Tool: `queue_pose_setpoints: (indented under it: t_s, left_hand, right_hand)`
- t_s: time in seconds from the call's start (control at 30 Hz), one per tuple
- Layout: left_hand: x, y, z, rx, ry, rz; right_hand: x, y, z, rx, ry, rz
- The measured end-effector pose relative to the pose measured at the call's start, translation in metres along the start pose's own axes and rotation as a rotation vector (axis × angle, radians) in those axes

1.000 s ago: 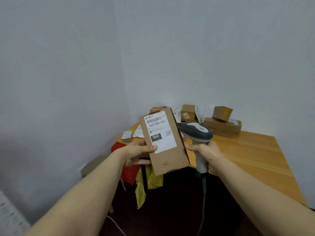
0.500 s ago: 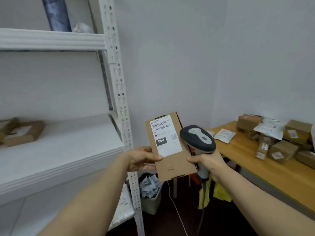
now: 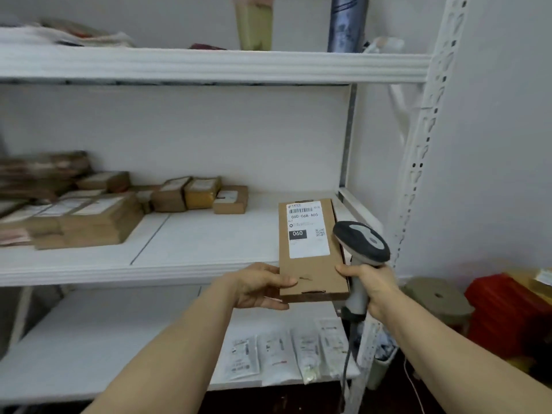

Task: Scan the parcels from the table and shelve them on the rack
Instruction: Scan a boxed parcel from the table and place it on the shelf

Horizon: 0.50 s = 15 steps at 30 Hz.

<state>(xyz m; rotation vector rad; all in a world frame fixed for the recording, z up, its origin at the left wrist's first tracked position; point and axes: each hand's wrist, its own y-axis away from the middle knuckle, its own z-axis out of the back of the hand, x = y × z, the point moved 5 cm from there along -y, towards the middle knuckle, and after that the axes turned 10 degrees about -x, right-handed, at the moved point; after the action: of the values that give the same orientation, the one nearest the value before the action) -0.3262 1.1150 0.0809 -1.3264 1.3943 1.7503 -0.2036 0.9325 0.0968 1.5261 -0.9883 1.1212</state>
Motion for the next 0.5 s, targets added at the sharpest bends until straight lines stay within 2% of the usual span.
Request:
queue_pose_setpoints:
  t_s: [0.23,0.37,0.5]
  left_hand:
    - [-0.014,-0.016,0.082,-0.247,0.158,-0.028]
    - [-0.036,-0.037,0.112,-0.343,0.13,-0.045]
    - [-0.055,-0.07,0.129,-0.416,0.109,-0.051]
  right_hand:
    - [0.001,-0.01,-0.068,0.094,-0.002,-0.05]
    - [0.014,-0.037,-0.101,0.155,0.004,-0.001]
    - [0.017,-0.071,-0.13,0.223,0.006,-0.04]
